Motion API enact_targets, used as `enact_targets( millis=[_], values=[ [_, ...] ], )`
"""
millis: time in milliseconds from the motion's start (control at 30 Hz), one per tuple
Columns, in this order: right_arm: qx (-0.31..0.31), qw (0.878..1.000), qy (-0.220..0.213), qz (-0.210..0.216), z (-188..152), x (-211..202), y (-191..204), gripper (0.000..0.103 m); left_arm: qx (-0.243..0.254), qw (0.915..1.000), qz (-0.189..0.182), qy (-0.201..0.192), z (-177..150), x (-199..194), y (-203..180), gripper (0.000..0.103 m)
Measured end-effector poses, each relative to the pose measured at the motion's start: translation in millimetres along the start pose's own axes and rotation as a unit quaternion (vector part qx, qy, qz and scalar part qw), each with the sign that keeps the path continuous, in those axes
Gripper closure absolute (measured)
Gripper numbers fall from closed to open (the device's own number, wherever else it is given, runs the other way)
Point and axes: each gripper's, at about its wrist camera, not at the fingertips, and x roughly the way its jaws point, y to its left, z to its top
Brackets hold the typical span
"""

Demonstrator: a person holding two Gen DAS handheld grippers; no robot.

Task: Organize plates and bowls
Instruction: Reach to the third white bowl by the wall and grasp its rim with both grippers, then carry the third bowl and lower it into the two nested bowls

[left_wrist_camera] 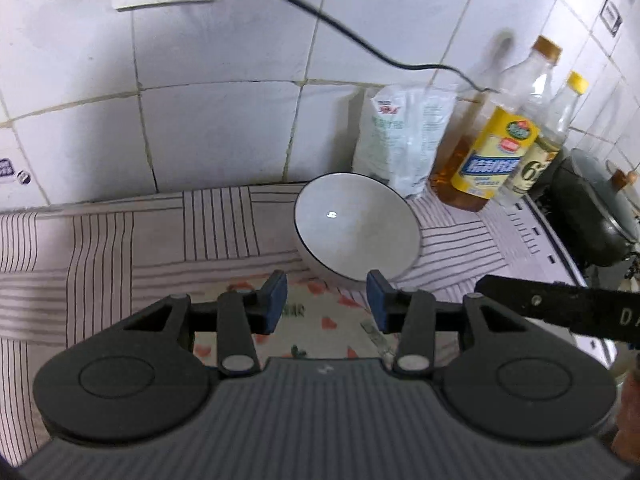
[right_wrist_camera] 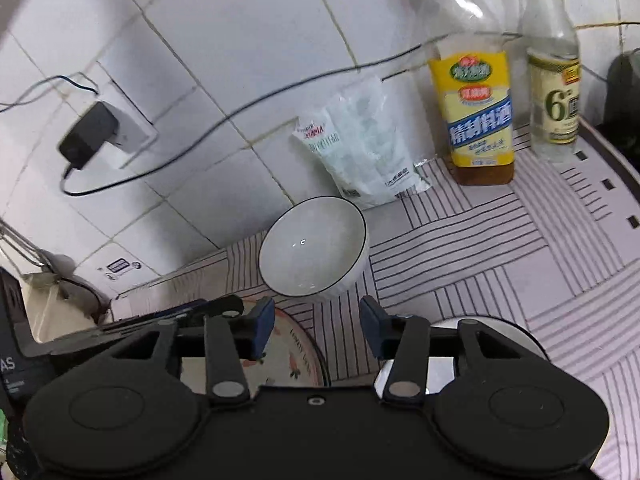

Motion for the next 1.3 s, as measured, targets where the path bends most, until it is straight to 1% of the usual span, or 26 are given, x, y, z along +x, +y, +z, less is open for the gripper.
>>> enact_targets(
  millis=[100, 233, 400, 500, 533, 600, 633, 700, 767, 867, 900, 967, 1000, 1033, 1100, 1133, 1167, 1200, 1300],
  values=[
    [0.02, 1.0, 0.006, 0.0, 5, 19, -4, 0.042, 0.006, 1.0, -0.004, -0.002, 8, 14, 3, 0.056],
    [0.048, 0.999, 0.001, -0.018, 12, 40, -12, 0.042, 0.0, 1.0, -0.007, 0.0, 19, 36, 9, 0.055],
    [0.076, 0.996, -0.009, -0.04, 19, 58, -20, 0.042, -0.012, 0.9998, -0.009, 0.016, 30, 58, 16, 0.055],
    [0.083, 0.995, -0.012, -0.052, 20, 67, -22, 0.042, -0.012, 0.9993, -0.019, 0.031, 32, 71, 19, 0.055],
    [0.089, 0.994, -0.009, -0.056, 20, 71, -23, 0.042, -0.012, 0.9991, -0.017, 0.037, 32, 75, 19, 0.055],
    [0.097, 0.994, -0.003, -0.056, 20, 75, -24, 0.042, -0.013, 0.9988, -0.013, 0.046, 33, 81, 20, 0.055],
    [0.098, 0.994, 0.002, -0.049, 21, 76, -23, 0.042, -0.013, 0.9986, -0.014, 0.05, 34, 82, 20, 0.055],
    [0.096, 0.995, -0.004, -0.032, 22, 75, -20, 0.043, -0.012, 0.9981, -0.022, 0.056, 35, 84, 20, 0.055],
    [0.094, 0.995, -0.004, -0.036, 22, 77, -16, 0.043, -0.012, 0.9977, -0.026, 0.061, 35, 86, 20, 0.055],
    [0.105, 0.993, 0.001, -0.056, 22, 85, -15, 0.044, -0.013, 0.9975, -0.019, 0.067, 35, 91, 19, 0.057],
    [0.112, 0.992, 0.006, -0.058, 21, 88, -16, 0.05, -0.015, 0.9972, -0.018, 0.071, 35, 93, 19, 0.058],
    [0.12, 0.991, 0.008, -0.054, 20, 91, -18, 0.057, -0.021, 0.9965, -0.018, 0.079, 35, 96, 20, 0.063],
    [0.119, 0.991, 0.009, -0.055, 20, 91, -18, 0.06, -0.023, 0.9962, -0.018, 0.082, 35, 98, 20, 0.068],
    [0.12, 0.991, 0.011, -0.058, 20, 91, -19, 0.061, -0.024, 0.9961, -0.016, 0.083, 35, 99, 20, 0.07],
    [0.125, 0.99, 0.014, -0.063, 21, 92, -23, 0.078, -0.025, 0.9959, -0.01, 0.086, 34, 101, 18, 0.084],
    [0.128, 0.99, 0.015, -0.064, 21, 92, -24, 0.08, -0.027, 0.9957, -0.011, 0.088, 34, 102, 18, 0.086],
    [0.13, 0.989, 0.015, -0.066, 22, 93, -26, 0.085, -0.031, 0.9957, -0.009, 0.087, 34, 103, 17, 0.086],
    [0.136, 0.988, 0.017, -0.066, 22, 94, -29, 0.087, -0.033, 0.9957, -0.005, 0.086, 33, 103, 16, 0.086],
    [0.146, 0.987, 0.025, -0.07, 24, 99, -31, 0.088, -0.032, 0.996, 0.015, 0.082, 31, 102, 9, 0.088]
  ],
)
